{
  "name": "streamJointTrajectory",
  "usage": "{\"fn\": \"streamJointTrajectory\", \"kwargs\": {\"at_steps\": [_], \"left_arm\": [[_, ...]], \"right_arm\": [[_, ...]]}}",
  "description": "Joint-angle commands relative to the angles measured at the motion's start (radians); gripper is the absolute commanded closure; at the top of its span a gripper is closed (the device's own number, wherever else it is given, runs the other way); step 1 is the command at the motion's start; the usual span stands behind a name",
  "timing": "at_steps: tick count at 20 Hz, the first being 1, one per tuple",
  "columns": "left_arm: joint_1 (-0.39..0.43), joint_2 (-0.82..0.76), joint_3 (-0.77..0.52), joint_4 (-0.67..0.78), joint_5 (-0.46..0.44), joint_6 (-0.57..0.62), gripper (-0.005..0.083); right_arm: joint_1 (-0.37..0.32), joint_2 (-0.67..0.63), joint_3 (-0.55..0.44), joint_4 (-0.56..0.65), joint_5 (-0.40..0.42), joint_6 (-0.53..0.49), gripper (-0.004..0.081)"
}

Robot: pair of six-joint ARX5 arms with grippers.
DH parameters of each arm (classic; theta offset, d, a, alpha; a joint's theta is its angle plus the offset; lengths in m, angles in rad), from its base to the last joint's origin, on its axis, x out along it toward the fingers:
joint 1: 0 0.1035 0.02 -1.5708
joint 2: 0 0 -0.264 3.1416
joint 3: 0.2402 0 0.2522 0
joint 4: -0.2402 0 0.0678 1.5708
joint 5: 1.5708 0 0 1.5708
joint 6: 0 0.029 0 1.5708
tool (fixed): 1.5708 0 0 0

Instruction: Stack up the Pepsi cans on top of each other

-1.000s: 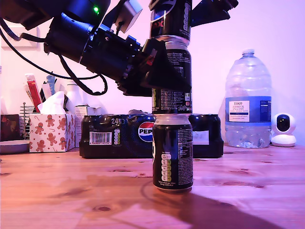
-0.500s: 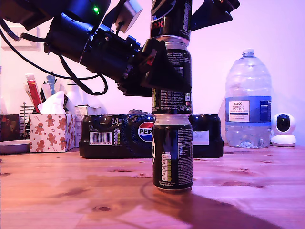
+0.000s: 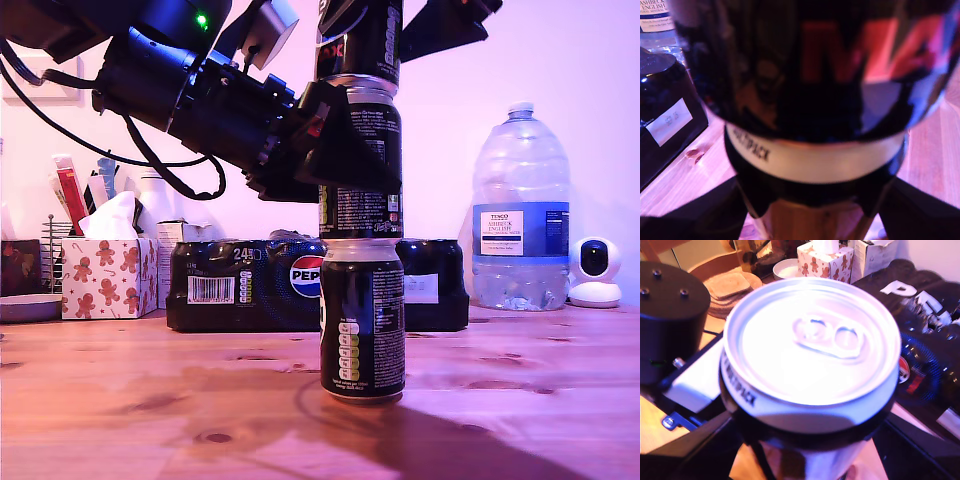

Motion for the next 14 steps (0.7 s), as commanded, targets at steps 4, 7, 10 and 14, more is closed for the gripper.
{"fn": "streamJointTrajectory", "kwargs": {"at_steps": [4, 7, 10, 14], "left_arm": [[-0.003, 0.017, -0.015, -0.021, -0.004, 0.003, 0.0131], [-0.003, 0.017, -0.015, -0.021, -0.004, 0.003, 0.0131], [-0.003, 0.017, -0.015, -0.021, -0.004, 0.003, 0.0131], [-0.003, 0.017, -0.015, -0.021, -0.004, 0.003, 0.0131]], "right_arm": [[0.018, -0.007, 0.019, 0.010, 0.008, -0.031, 0.0085], [0.019, -0.007, 0.019, 0.010, 0.020, -0.046, 0.0117], [0.026, -0.007, 0.019, 0.010, 0.026, -0.053, 0.0174], [0.032, -0.007, 0.019, 0.010, 0.026, -0.061, 0.0191]]}}
